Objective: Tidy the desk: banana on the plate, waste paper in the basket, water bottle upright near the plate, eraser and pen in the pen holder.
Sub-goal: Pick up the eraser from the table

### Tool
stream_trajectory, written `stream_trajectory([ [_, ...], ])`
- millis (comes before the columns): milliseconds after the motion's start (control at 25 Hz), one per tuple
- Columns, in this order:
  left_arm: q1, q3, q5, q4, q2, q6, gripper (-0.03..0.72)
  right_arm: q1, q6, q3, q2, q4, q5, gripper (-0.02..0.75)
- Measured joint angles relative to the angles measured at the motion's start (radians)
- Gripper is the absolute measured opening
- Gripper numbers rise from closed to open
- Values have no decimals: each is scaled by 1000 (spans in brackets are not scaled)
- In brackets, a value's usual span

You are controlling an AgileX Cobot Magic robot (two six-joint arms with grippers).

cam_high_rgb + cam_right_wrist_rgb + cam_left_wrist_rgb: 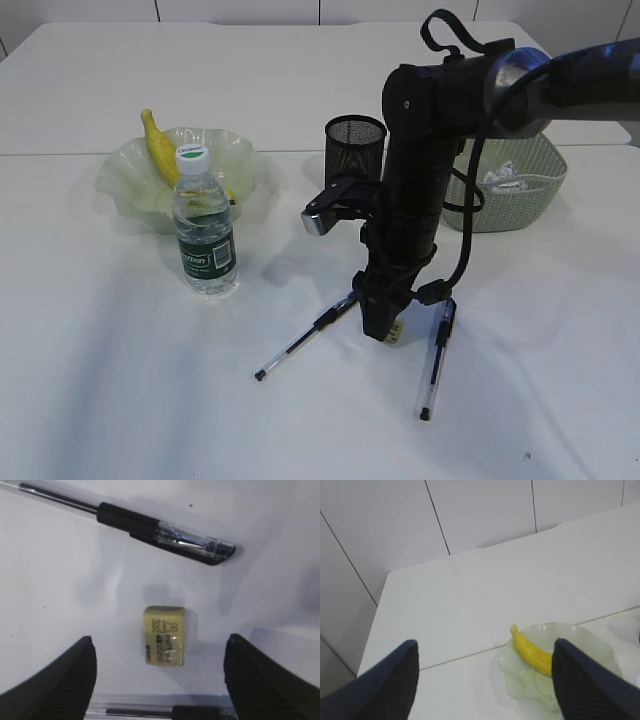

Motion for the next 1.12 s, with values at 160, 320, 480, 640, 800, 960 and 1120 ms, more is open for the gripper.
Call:
stream_trajectory([
  [160, 0, 0, 0, 0, 0, 0, 589, 0, 4, 0, 0, -2, 0, 587],
  [320, 0, 0, 0, 0, 0, 0, 589, 0, 4, 0, 0, -2, -1, 586],
  [480, 0, 0, 0, 0, 0, 0, 589, 0, 11, 0, 0, -2, -1, 586],
  [640, 0, 0, 0, 0, 0, 0, 589, 0, 23, 0, 0, -2, -1, 587],
  [800, 0, 0, 0, 0, 0, 0, 589, 0, 27, 0, 0, -2, -1, 587],
  [960, 0, 0, 0, 0, 0, 0, 589, 0, 29, 0, 0, -2, -1, 586],
  [1120, 0, 0, 0, 0, 0, 0, 589, 0, 33, 0, 0, -2, -1, 586],
])
